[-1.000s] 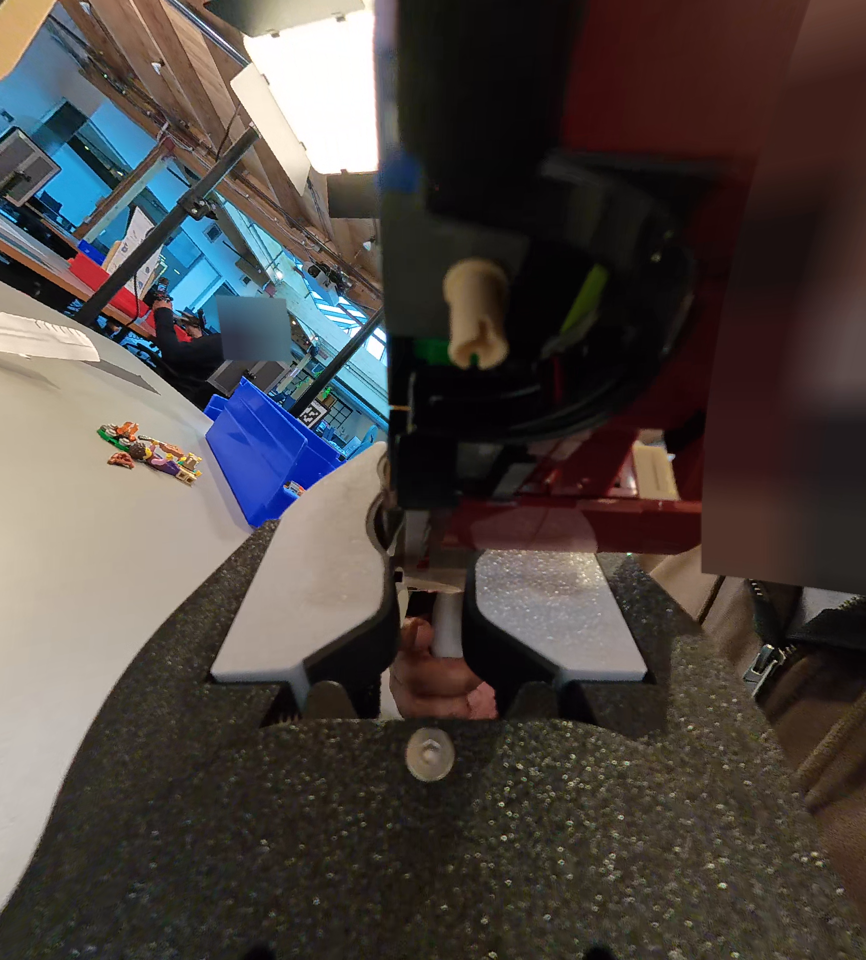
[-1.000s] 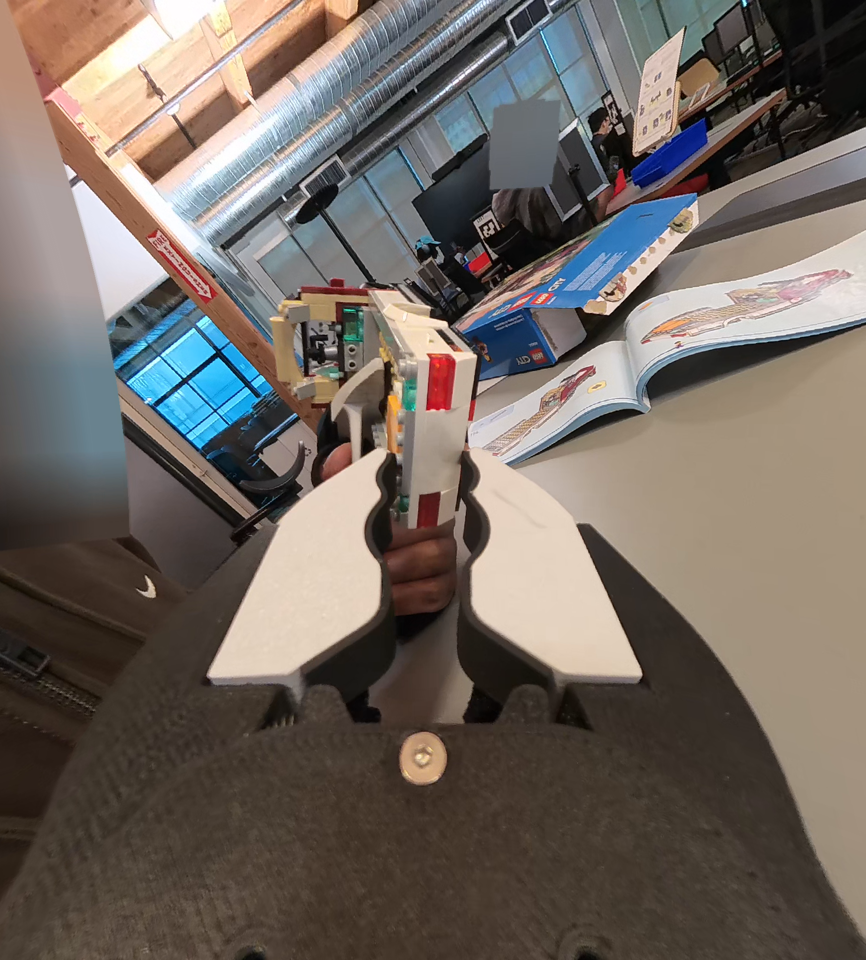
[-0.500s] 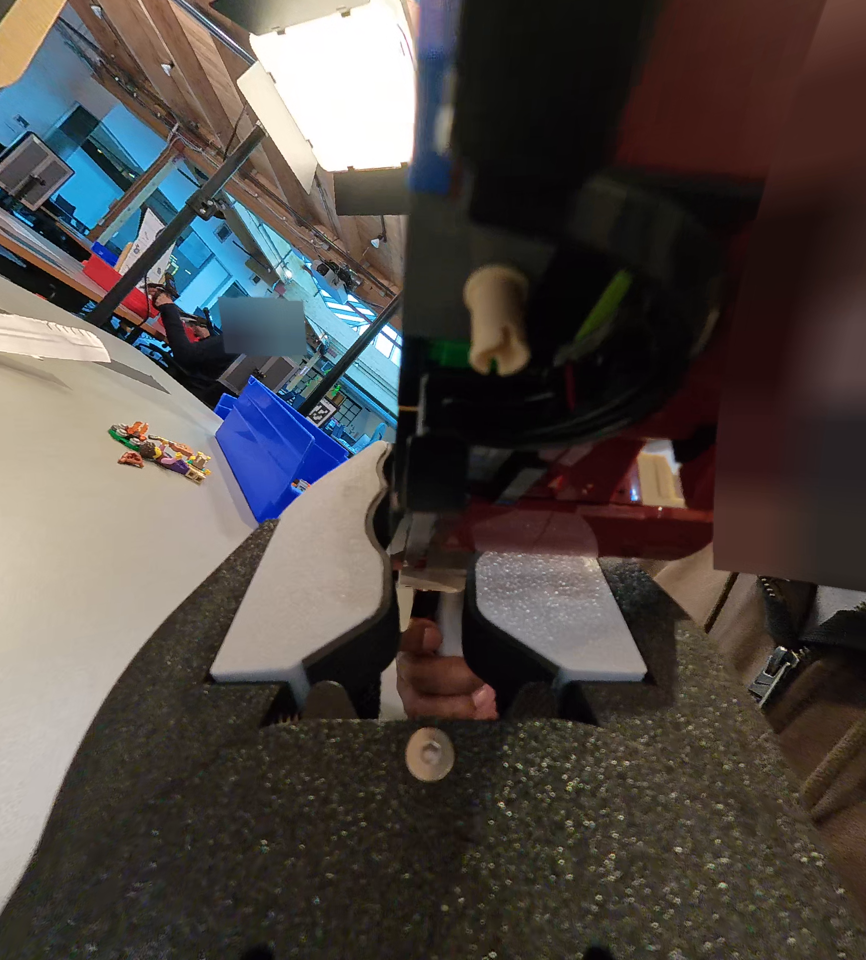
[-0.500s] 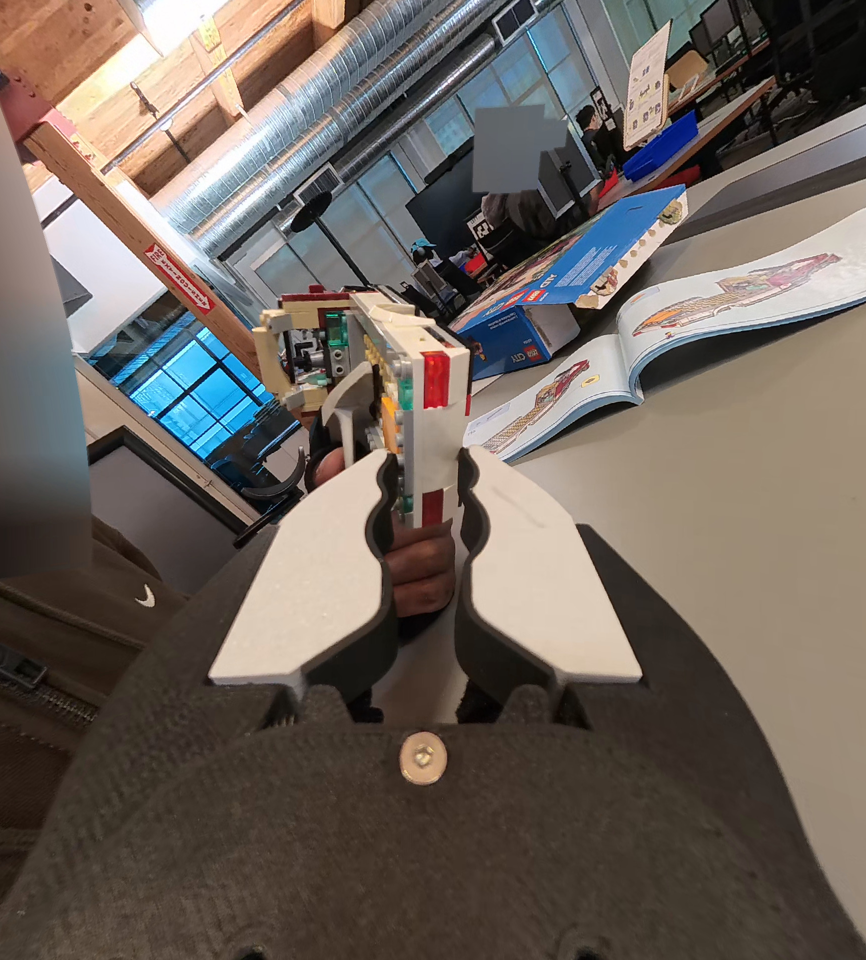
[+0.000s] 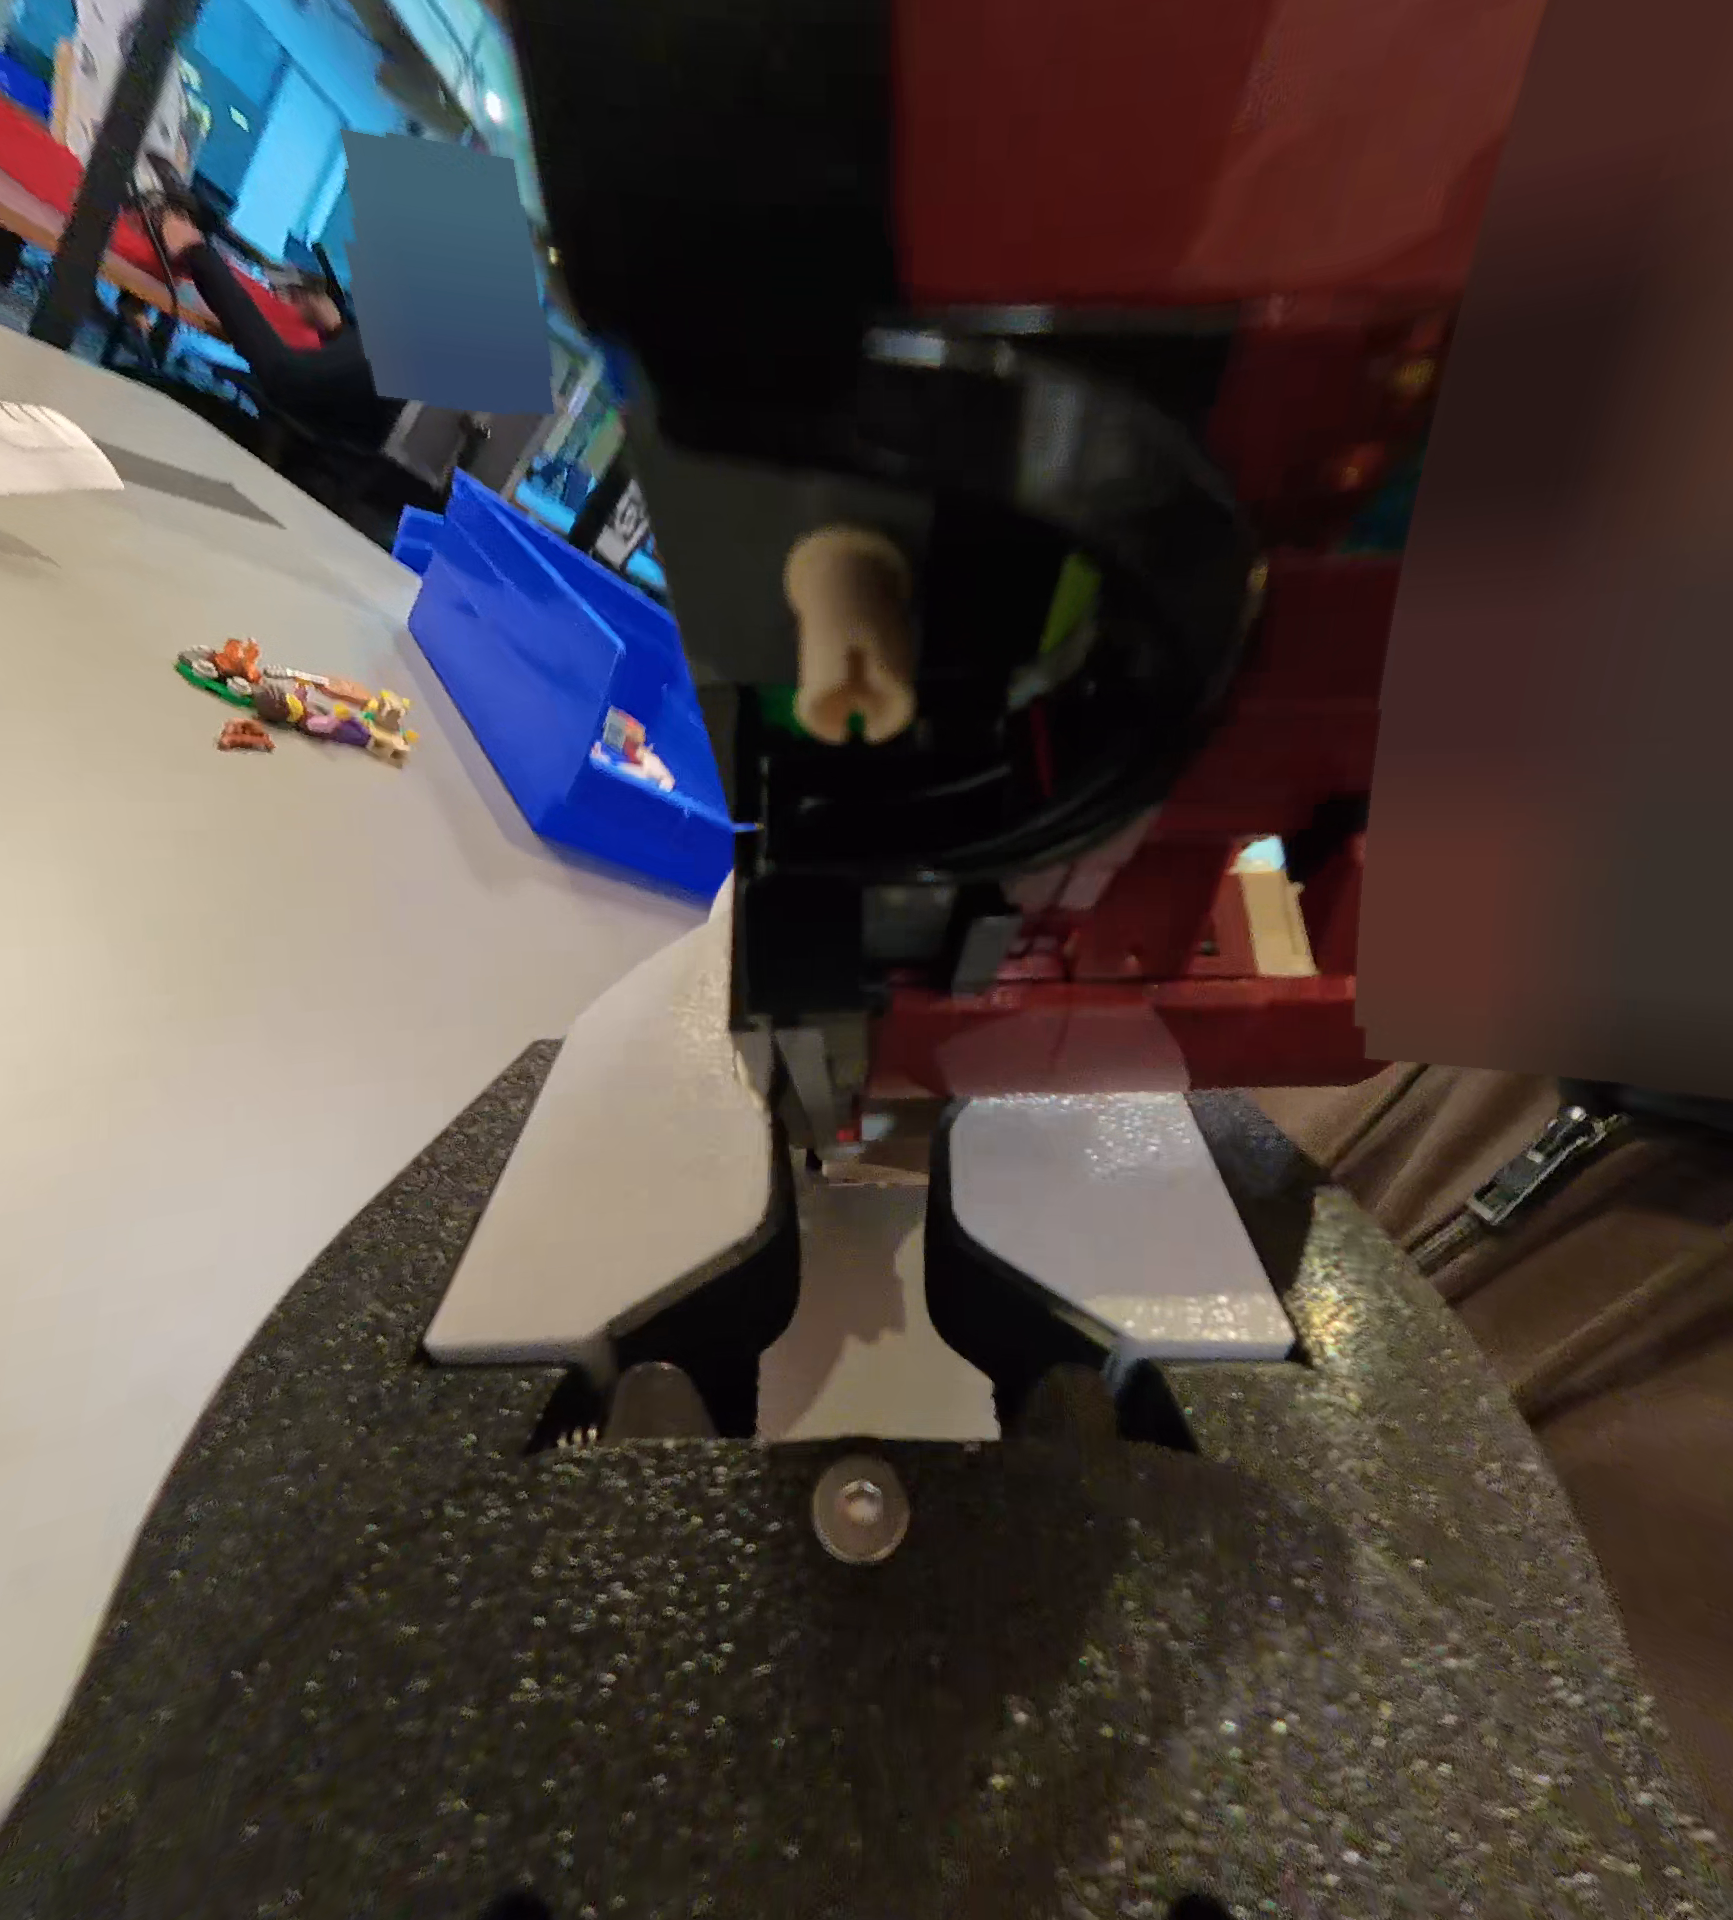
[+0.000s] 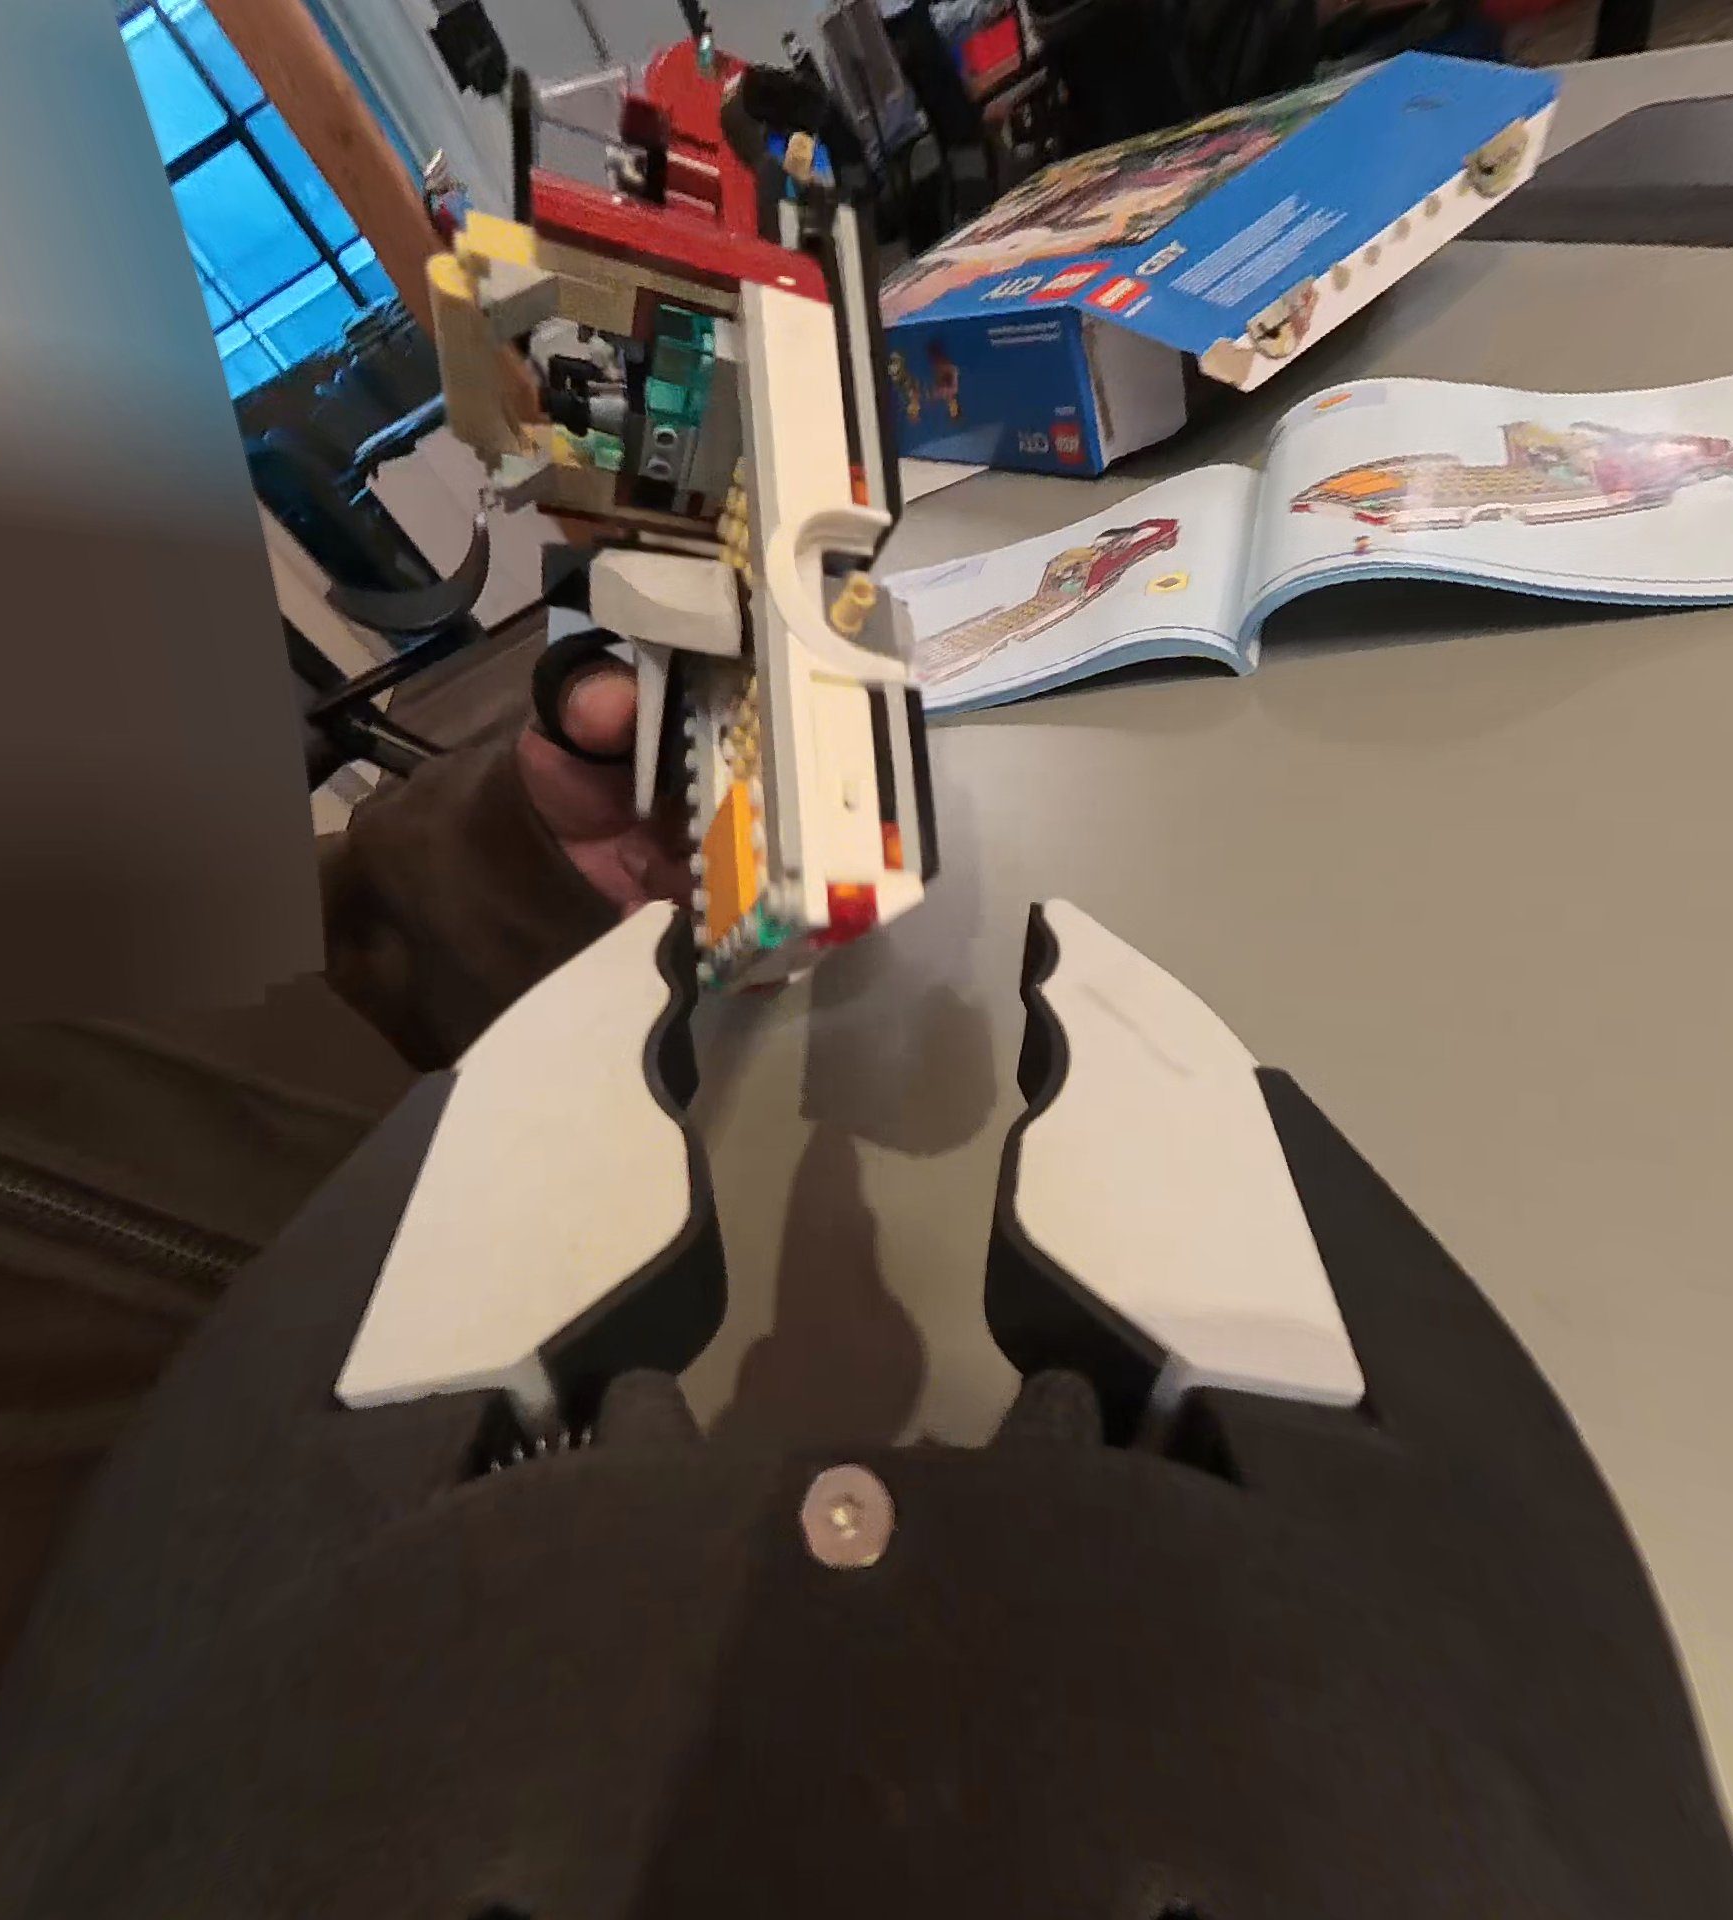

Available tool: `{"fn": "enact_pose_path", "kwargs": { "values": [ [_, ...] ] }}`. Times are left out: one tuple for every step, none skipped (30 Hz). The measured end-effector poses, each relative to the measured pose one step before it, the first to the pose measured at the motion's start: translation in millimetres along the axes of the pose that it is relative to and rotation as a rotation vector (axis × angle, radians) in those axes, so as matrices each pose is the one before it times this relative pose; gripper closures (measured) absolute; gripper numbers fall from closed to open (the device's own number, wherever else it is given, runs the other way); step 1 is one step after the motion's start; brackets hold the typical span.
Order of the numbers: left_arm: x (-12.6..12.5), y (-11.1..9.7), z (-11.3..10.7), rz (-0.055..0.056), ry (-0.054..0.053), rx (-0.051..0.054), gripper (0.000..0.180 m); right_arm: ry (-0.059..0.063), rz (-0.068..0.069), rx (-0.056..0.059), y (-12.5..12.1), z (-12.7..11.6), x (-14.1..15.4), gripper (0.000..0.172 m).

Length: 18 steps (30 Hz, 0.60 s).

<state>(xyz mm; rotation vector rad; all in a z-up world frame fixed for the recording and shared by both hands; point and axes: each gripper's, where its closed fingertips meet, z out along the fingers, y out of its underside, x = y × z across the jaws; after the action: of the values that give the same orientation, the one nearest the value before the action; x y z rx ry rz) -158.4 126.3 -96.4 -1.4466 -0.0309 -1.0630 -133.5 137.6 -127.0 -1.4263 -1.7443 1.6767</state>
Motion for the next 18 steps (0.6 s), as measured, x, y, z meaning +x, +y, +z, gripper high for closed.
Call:
{"fn": "enact_pose_path", "kwargs": {
  "values": [
    [0.10,4.51,1.56,0.0207,-0.0104,-0.0402,0.157,-0.0098,-0.0148,-0.0146,1.17,1.57,-1.53,0.111],
    [0.63,4.35,1.66,0.0156,-0.0046,-0.0384,0.157,-0.0089,-0.0139,-0.0161,2.07,1.84,-1.14,0.112],
    [0.65,3.32,1.74,0.0099,-0.0028,-0.0312,0.157,-0.0140,-0.0100,-0.0170,2.74,2.09,-1.58,0.114],
    [0.30,2.29,1.56,0.0048,-0.0015,-0.0214,0.157,-0.0148,-0.0064,-0.0164,3.10,2.20,-1.54,0.116],
    [-0.24,1.15,1.14,-0.0021,-0.0012,-0.0130,0.157,-0.0098,-0.0062,-0.0136,3.08,1.80,-0.77,0.120],
    [-0.36,0.67,0.63,-0.0076,0.0003,-0.0083,0.157,-0.0039,-0.0066,-0.0104,2.94,1.33,0.16,0.124],
    [-1.51,0.94,0.11,-0.0059,-0.0062,-0.0082,0.157,-0.0046,-0.0034,-0.0066,2.30,0.86,0.24,0.126],
    [-1.58,1.00,0.17,-0.0026,-0.0076,-0.0069,0.157,-0.0098,0.0049,0.0011,1.14,0.08,-0.30,0.131],
    [0.15,0.93,0.47,-0.0081,0.0061,-0.0059,0.157,-0.0088,0.0056,-0.0001,1.16,0.26,-0.15,0.131],
    [1.34,1.53,0.86,-0.0028,0.0110,-0.0070,0.157,-0.0156,-0.0035,0.0017,1.02,-0.05,-1.61,0.132],
    [1.37,1.76,1.07,0.0004,0.0095,-0.0090,0.156,-0.0172,-0.0056,-0.0002,1.25,-0.09,-2.00,0.134],
    [0.66,1.43,0.86,0.0043,0.0023,-0.0104,0.156,-0.0130,0.0009,-0.0052,1.75,0.03,-1.39,0.135],
    [0.30,0.81,0.37,0.0027,0.0005,-0.0055,0.157,-0.0082,0.0037,-0.0034,1.42,0.20,-0.53,0.135],
    [0.39,0.21,0.31,-0.0004,0.0027,-0.0005,0.157,-0.0037,0.0002,0.0041,0.28,-0.11,-0.23,0.136],
    [0.45,0.24,0.12,-0.0054,0.0058,0.0009,0.157,-0.0033,0.0004,0.0027,0.23,-0.10,-0.51,0.136],
    [0.30,0.25,0.04,-0.0061,0.0052,0.0030,0.156,-0.0018,0.0001,-0.0003,0.21,-0.13,-0.32,0.136],
    [0.42,0.04,-0.04,-0.0043,0.0054,0.0039,0.155,-0.0034,0.0022,-0.0010,-0.02,-0.17,-0.44,0.137],
    [0.22,0.06,-0.03,-0.0030,0.0032,0.0019,0.155,-0.0050,0.0050,-0.0007,0.00,-0.10,-0.51,0.137]
  ]
}}
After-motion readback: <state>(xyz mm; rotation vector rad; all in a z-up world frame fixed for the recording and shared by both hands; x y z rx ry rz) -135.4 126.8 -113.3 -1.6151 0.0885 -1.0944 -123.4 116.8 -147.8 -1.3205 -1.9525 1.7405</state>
